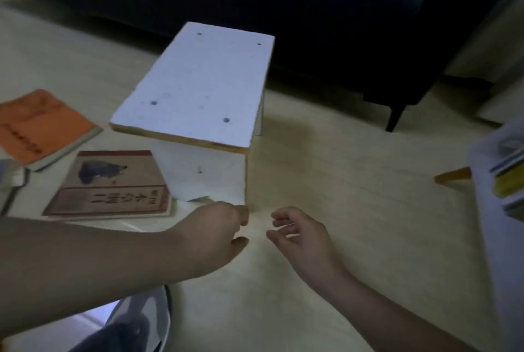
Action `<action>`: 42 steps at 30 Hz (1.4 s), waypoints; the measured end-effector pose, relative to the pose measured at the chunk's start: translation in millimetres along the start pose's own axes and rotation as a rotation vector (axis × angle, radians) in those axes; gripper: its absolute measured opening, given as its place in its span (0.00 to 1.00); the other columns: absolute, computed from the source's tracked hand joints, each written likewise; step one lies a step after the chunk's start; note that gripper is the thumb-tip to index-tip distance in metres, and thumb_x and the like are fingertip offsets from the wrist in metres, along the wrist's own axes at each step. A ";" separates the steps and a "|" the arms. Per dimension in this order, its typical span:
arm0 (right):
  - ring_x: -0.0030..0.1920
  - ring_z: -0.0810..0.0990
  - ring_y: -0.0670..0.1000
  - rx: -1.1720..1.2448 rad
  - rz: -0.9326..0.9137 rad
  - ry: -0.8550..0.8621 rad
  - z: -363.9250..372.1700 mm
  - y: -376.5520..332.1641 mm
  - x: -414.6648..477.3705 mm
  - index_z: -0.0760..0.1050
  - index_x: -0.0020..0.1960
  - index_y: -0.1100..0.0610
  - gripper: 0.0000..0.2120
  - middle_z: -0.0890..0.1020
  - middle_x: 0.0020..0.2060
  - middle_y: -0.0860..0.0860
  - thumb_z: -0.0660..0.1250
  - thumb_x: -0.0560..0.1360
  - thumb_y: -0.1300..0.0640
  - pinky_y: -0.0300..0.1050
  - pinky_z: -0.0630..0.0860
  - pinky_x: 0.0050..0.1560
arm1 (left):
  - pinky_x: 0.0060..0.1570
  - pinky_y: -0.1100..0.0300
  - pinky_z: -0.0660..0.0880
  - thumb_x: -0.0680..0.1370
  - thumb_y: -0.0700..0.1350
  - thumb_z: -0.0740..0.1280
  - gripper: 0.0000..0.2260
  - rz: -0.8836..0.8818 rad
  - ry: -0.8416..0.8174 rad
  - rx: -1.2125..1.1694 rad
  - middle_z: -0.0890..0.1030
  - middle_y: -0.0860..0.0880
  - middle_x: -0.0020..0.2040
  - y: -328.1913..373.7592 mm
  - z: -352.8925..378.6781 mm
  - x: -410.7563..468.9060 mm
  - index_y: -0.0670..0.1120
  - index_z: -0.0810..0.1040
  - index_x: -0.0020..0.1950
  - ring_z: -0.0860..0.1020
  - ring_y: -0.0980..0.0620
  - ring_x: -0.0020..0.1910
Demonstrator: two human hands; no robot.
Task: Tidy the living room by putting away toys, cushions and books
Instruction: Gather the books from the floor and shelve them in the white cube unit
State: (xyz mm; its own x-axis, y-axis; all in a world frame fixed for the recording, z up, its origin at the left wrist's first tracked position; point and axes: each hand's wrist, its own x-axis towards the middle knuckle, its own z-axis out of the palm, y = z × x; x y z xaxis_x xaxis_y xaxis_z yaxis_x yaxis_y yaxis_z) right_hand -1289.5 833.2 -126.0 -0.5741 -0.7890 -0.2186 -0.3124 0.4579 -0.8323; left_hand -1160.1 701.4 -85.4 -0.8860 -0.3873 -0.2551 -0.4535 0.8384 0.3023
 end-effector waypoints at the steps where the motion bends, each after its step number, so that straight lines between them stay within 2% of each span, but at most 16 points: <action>1: 0.44 0.79 0.41 -0.028 -0.020 -0.044 4.7 -3.9 0.1 0.77 0.51 0.47 0.09 0.80 0.45 0.43 0.71 0.72 0.56 0.38 0.78 0.47 | 0.53 0.61 0.74 0.78 0.53 0.62 0.14 -0.020 0.015 0.004 0.79 0.52 0.56 -7.6 -0.8 -5.1 0.49 0.73 0.61 0.77 0.54 0.53; 3: 0.45 0.79 0.42 -0.064 -0.077 -0.137 21.0 -19.0 0.1 0.77 0.53 0.48 0.10 0.80 0.47 0.43 0.71 0.73 0.54 0.40 0.78 0.49 | 0.53 0.62 0.74 0.78 0.53 0.63 0.14 -0.084 0.031 -0.009 0.80 0.54 0.56 -29.4 0.1 -21.4 0.50 0.74 0.61 0.78 0.56 0.54; 8: 0.49 0.77 0.39 -0.221 -0.262 -0.312 57.9 -43.6 6.3 0.76 0.58 0.47 0.12 0.78 0.51 0.40 0.68 0.75 0.51 0.34 0.74 0.50 | 0.52 0.66 0.71 0.78 0.53 0.63 0.13 -0.171 0.039 -0.054 0.80 0.55 0.57 -76.3 15.3 -49.3 0.50 0.73 0.60 0.76 0.58 0.55; 15: 0.59 0.73 0.42 -0.466 -0.370 -0.483 106.5 -79.2 24.9 0.71 0.65 0.47 0.17 0.74 0.60 0.43 0.65 0.77 0.47 0.39 0.71 0.60 | 0.51 0.66 0.72 0.77 0.53 0.65 0.11 -0.328 0.027 -0.189 0.79 0.56 0.53 -143.0 31.2 -83.8 0.51 0.74 0.57 0.76 0.60 0.51; 19: 0.63 0.71 0.46 -0.610 -0.443 -0.500 139.8 -104.8 48.7 0.70 0.67 0.48 0.19 0.74 0.63 0.46 0.64 0.77 0.47 0.39 0.67 0.61 | 0.54 0.60 0.75 0.76 0.51 0.67 0.10 -0.392 0.089 -0.265 0.80 0.55 0.51 -184.3 37.8 -88.8 0.50 0.75 0.55 0.77 0.57 0.53; 23: 0.64 0.72 0.51 -0.753 -0.454 -0.551 180.9 -127.0 72.2 0.69 0.68 0.51 0.20 0.73 0.66 0.50 0.64 0.78 0.48 0.43 0.69 0.61 | 0.53 0.59 0.75 0.77 0.49 0.66 0.11 -0.494 0.174 -0.265 0.80 0.53 0.52 -227.6 44.4 -97.1 0.48 0.76 0.57 0.77 0.54 0.52; 28: 0.57 0.74 0.56 -0.912 -0.501 -0.603 238.4 -148.2 92.3 0.71 0.65 0.58 0.20 0.73 0.59 0.55 0.64 0.77 0.49 0.46 0.74 0.52 | 0.53 0.59 0.74 0.77 0.47 0.64 0.12 -0.591 0.225 -0.269 0.80 0.52 0.52 -271.4 47.7 -111.4 0.47 0.76 0.59 0.77 0.53 0.53; 31: 0.56 0.72 0.56 -0.971 -0.526 -0.584 268.0 -157.8 105.5 0.73 0.60 0.59 0.17 0.72 0.57 0.56 0.65 0.76 0.49 0.46 0.70 0.47 | 0.50 0.61 0.73 0.76 0.46 0.64 0.12 -0.639 0.268 -0.260 0.81 0.52 0.53 -288.3 50.3 -123.7 0.47 0.76 0.59 0.78 0.52 0.52; 33: 0.57 0.72 0.57 -1.004 -0.538 -0.559 284.6 -162.0 114.4 0.72 0.61 0.58 0.18 0.71 0.58 0.56 0.66 0.76 0.49 0.46 0.71 0.49 | 0.49 0.61 0.73 0.76 0.46 0.65 0.12 -0.670 0.284 -0.250 0.81 0.52 0.52 -299.4 50.3 -131.9 0.47 0.75 0.59 0.78 0.52 0.52; 36: 0.61 0.69 0.58 -1.033 -0.519 -0.576 310.1 -162.3 120.8 0.66 0.69 0.57 0.27 0.68 0.64 0.57 0.68 0.74 0.48 0.49 0.73 0.57 | 0.49 0.59 0.74 0.76 0.44 0.65 0.14 -0.715 0.336 -0.249 0.81 0.50 0.53 -320.4 47.3 -143.9 0.46 0.75 0.61 0.78 0.51 0.51; 38: 0.65 0.67 0.60 -1.059 -0.490 -0.581 322.6 -160.0 119.8 0.64 0.71 0.57 0.30 0.66 0.67 0.57 0.68 0.74 0.46 0.51 0.73 0.60 | 0.50 0.57 0.73 0.75 0.44 0.67 0.16 -0.749 0.393 -0.227 0.79 0.48 0.54 -332.5 44.2 -149.9 0.45 0.73 0.63 0.77 0.50 0.52; 40: 0.66 0.65 0.59 -1.090 -0.504 -0.543 329.9 -158.5 120.1 0.64 0.70 0.57 0.28 0.65 0.68 0.57 0.68 0.74 0.48 0.50 0.71 0.59 | 0.52 0.54 0.71 0.74 0.45 0.69 0.21 -0.798 0.417 -0.168 0.76 0.45 0.58 -344.9 41.8 -155.0 0.43 0.70 0.65 0.73 0.45 0.57; 42: 0.64 0.67 0.58 -1.130 -0.585 -0.471 329.5 -158.7 120.8 0.64 0.69 0.57 0.24 0.67 0.66 0.57 0.66 0.75 0.54 0.48 0.70 0.57 | 0.56 0.50 0.69 0.73 0.48 0.71 0.26 -0.859 0.358 -0.082 0.70 0.42 0.63 -355.9 41.0 -158.3 0.42 0.66 0.67 0.69 0.41 0.60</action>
State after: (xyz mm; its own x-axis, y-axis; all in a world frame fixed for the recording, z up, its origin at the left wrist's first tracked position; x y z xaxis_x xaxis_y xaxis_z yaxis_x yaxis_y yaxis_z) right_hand -1059.9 530.3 -188.2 0.0955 -0.9422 -0.3213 -0.9953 -0.0861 -0.0432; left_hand -854.4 480.1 -190.3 -0.2147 -0.9684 -0.1266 -0.9602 0.1856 0.2085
